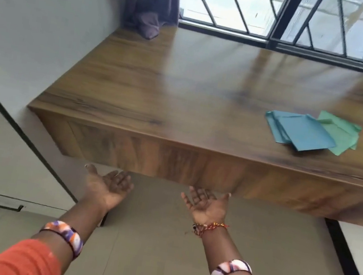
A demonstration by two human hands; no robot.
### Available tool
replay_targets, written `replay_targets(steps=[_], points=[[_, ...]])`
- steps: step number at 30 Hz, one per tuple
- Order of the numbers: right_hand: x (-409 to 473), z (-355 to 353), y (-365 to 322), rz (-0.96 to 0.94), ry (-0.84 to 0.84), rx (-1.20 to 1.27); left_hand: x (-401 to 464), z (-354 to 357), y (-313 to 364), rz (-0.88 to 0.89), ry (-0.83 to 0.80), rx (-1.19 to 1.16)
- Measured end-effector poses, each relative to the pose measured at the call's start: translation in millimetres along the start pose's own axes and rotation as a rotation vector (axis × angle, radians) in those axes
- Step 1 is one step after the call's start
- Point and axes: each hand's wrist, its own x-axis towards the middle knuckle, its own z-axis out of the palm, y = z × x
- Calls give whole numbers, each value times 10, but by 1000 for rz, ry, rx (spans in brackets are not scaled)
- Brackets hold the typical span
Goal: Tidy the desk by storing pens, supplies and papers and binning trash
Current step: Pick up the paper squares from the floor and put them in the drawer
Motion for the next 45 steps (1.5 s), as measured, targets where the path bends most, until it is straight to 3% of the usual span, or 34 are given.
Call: replay_targets(steps=[8, 13, 15, 19, 22, 24, 26, 29, 31, 33, 35, 37, 45], points=[[-17, 72, 117, -63, 114, 31, -42, -85, 263, -132, -137, 98], [-16, 28, 194, -75, 133, 85, -136, -147, 392, -108, -254, 325], [-44, -21, 255, -87, 129, 126, -142, -235, 394, -96, -222, 369], [-272, -266, 428, -86, 120, 165, -318, -395, 168, 15, 2, 527], [-560, -511, 426, -54, 121, -76, -738, -441, -189, 315, -139, 906], [-797, -667, 395, -85, 156, -270, -1028, -492, -375, 636, -464, 1256], [-1067, -757, 357, -297, 232, -438, -1309, -486, -449, 971, -762, 1556], [-1549, -826, 293, -868, 503, -800, -1618, -344, -544, 1423, -883, 1782], [-1884, -843, 301, -1230, 644, -1159, -1775, -227, -625, 1460, -777, 1914], [-2112, -865, 321, -1346, 525, -1571, -1842, -170, -730, 1390, -625, 2142], [-2272, -898, 338, -1148, 366, -1976, -1948, -211, -831, 1291, -505, 2340], [-2428, -952, 343, -997, 323, -2232, -2068, -320, -906, 1250, -455, 2439], [-2972, -1149, 442, -821, 349, -2475, -2466, -673, -1026, 1188, -521, 2506]])
